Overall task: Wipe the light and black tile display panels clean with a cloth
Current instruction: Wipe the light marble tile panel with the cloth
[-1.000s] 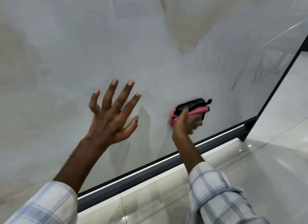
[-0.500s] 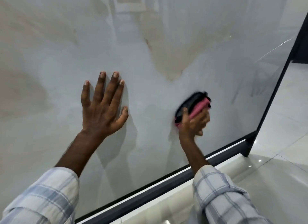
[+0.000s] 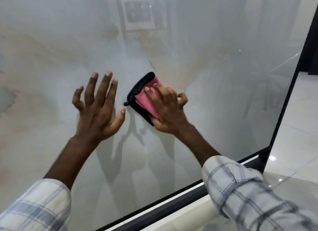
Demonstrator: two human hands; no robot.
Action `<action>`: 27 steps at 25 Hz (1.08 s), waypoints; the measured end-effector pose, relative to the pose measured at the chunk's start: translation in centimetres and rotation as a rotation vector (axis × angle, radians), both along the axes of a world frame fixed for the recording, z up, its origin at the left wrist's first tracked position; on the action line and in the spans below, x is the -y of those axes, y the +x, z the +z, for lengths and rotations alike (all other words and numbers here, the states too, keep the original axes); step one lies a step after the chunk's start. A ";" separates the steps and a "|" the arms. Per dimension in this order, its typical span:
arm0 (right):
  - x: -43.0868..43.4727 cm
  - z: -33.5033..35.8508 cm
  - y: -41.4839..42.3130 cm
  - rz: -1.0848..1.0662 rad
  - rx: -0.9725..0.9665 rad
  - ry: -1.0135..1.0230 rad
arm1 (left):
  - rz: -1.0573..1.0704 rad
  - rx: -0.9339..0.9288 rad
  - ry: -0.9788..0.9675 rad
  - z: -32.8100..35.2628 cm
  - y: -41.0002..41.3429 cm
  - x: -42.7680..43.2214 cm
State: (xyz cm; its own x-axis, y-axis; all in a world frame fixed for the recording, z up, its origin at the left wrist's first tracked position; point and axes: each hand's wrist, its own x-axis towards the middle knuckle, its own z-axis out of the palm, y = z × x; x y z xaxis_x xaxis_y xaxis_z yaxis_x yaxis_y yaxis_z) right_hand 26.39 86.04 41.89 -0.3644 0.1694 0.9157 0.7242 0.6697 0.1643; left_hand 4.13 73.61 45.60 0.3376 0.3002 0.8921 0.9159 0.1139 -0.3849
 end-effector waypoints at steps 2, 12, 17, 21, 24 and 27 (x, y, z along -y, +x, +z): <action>-2.4 -0.6 2.5 -0.018 -0.252 -0.111 | 0.067 -0.006 -0.008 1.7 0.0 -0.8; -2.5 3.5 0.8 -0.060 -0.944 -0.499 | 0.024 0.001 -0.039 3.7 1.6 -1.1; -4.1 8.7 4.4 -0.022 0.014 0.175 | 0.063 0.023 0.000 9.9 0.8 -1.9; -7.6 10.3 7.6 -0.068 -0.906 -0.419 | 0.147 -0.040 -0.032 10.1 0.3 -2.8; -6.3 12.8 5.8 -0.128 -1.176 -0.642 | 0.137 0.012 -0.047 9.5 1.0 -2.8; -3.6 14.7 1.6 -0.064 -0.735 -0.311 | 0.033 0.015 -0.031 11.3 1.6 -2.5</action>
